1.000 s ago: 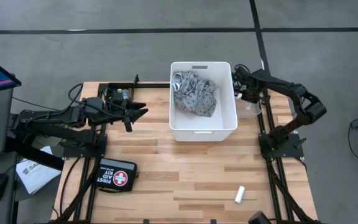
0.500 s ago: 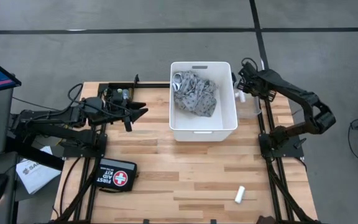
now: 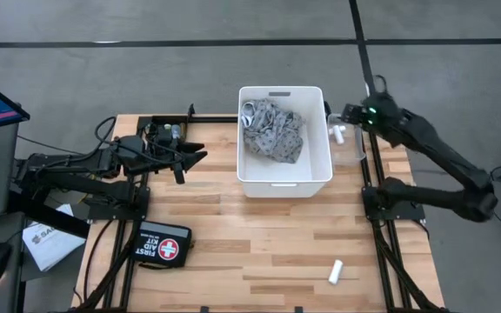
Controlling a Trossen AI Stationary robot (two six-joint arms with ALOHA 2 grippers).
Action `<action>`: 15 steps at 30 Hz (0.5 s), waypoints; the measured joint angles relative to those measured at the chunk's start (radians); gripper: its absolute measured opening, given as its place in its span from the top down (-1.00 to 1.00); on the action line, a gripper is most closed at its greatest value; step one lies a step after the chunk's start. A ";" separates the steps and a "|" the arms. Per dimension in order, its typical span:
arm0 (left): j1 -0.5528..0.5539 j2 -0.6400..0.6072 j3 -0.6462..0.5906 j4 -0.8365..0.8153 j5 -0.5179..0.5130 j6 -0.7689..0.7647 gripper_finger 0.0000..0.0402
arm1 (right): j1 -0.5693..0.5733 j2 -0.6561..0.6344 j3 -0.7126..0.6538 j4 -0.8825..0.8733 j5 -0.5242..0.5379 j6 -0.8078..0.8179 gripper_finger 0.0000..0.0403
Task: Pick & place medical supplies in basket/bin
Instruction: Put the white gauze in the transparent bin
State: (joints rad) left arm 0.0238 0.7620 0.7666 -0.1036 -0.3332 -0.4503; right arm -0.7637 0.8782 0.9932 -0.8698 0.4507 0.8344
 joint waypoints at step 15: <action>0.000 0.000 0.000 -0.001 -0.013 -0.001 0.21 | 0.569 -0.333 0.000 0.086 -0.532 0.136 0.20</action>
State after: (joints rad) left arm 0.0238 0.7620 0.7666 -0.1043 -0.3459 -0.4512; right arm -0.1945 0.5452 0.9932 -0.7843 -0.0809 0.9704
